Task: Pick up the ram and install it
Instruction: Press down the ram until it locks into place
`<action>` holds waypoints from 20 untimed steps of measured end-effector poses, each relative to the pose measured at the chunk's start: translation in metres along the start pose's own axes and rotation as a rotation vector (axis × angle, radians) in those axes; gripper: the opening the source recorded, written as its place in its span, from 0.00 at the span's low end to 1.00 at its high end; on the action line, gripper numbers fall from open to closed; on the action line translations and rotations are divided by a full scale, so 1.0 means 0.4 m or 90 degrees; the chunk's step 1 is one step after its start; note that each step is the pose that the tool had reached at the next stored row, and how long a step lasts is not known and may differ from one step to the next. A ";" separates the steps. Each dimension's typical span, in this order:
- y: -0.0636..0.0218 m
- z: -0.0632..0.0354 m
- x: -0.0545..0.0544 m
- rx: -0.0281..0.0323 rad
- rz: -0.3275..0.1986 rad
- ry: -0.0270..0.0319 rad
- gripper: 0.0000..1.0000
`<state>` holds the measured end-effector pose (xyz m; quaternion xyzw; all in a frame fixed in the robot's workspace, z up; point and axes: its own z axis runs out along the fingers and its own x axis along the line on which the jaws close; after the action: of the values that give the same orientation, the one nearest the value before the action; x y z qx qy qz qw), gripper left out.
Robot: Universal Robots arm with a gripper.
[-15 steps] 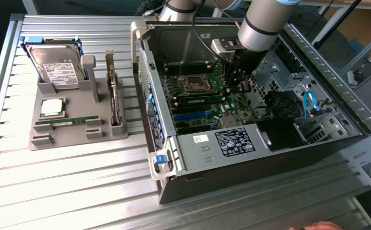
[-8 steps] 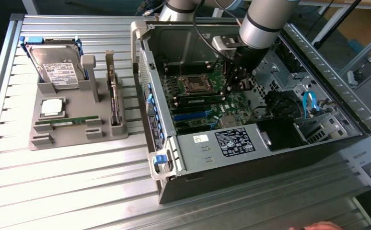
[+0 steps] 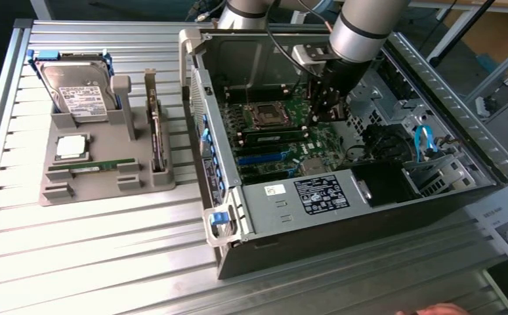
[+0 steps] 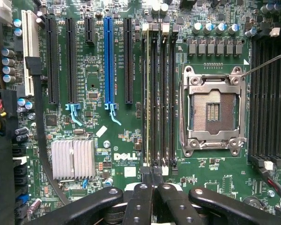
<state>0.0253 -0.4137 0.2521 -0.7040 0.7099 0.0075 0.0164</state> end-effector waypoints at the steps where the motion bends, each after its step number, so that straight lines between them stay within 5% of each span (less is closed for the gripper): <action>1: 0.000 0.000 0.000 0.0000 0.000 0.0000 0.10; 12: 0.002 0.000 0.000 0.0000 0.000 0.0000 0.10; 20: 0.043 -0.001 0.000 0.0000 0.000 0.0001 0.10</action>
<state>0.0083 -0.4137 0.2521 -0.7040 0.7100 0.0075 0.0163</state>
